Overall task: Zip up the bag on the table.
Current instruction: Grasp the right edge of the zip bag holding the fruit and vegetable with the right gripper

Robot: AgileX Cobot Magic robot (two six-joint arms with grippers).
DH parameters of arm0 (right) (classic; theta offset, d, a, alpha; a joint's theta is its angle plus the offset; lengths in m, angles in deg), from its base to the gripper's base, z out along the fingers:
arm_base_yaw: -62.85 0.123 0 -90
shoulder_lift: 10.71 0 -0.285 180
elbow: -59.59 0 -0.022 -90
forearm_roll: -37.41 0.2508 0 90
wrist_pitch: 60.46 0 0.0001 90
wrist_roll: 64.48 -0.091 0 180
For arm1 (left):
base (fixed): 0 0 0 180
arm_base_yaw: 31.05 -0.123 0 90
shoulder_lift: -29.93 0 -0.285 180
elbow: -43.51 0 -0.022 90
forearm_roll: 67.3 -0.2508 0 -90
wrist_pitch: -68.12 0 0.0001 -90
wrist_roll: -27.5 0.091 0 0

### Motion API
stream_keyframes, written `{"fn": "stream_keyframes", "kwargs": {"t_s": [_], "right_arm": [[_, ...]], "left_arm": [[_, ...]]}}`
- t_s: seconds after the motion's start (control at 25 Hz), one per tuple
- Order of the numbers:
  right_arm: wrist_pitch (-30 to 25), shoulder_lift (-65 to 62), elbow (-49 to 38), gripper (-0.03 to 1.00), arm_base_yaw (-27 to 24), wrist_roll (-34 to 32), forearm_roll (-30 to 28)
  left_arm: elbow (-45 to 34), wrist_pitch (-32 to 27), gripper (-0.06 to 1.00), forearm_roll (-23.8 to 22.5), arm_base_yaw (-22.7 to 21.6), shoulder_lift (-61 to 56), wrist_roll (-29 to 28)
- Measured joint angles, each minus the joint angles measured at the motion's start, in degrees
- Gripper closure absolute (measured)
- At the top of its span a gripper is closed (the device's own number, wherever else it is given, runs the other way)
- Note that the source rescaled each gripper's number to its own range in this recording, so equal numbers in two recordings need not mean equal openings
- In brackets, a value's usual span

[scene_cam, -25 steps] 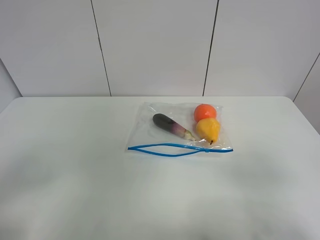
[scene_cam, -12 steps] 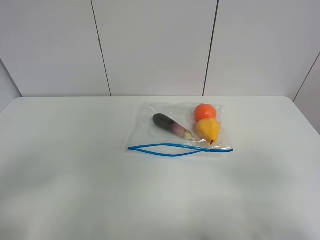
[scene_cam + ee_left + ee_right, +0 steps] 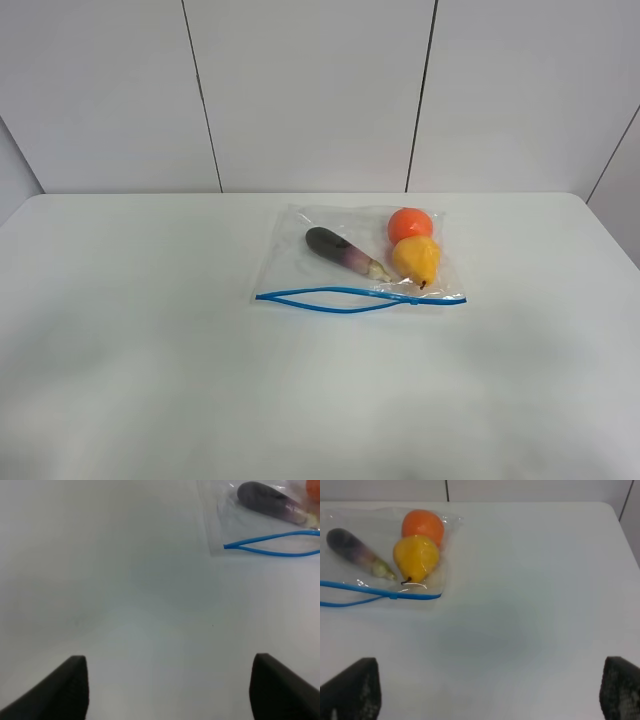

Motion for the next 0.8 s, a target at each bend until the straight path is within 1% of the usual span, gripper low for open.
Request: {"fn": "stream_keyframes", "kwargs": {"t_s": [0.24, 0.8], "right_arm": [[1.1, 0.0, 0.0, -0.03, 0.0, 0.0, 0.0], [1.5, 0.0, 0.0, -0.03, 0.0, 0.0, 0.0]], "left_arm": [[0.0, 0.0, -0.06, 0.0, 0.0, 0.0, 0.0], [0.0, 0.0, -0.06, 0.0, 0.0, 0.0, 0.0]]}}
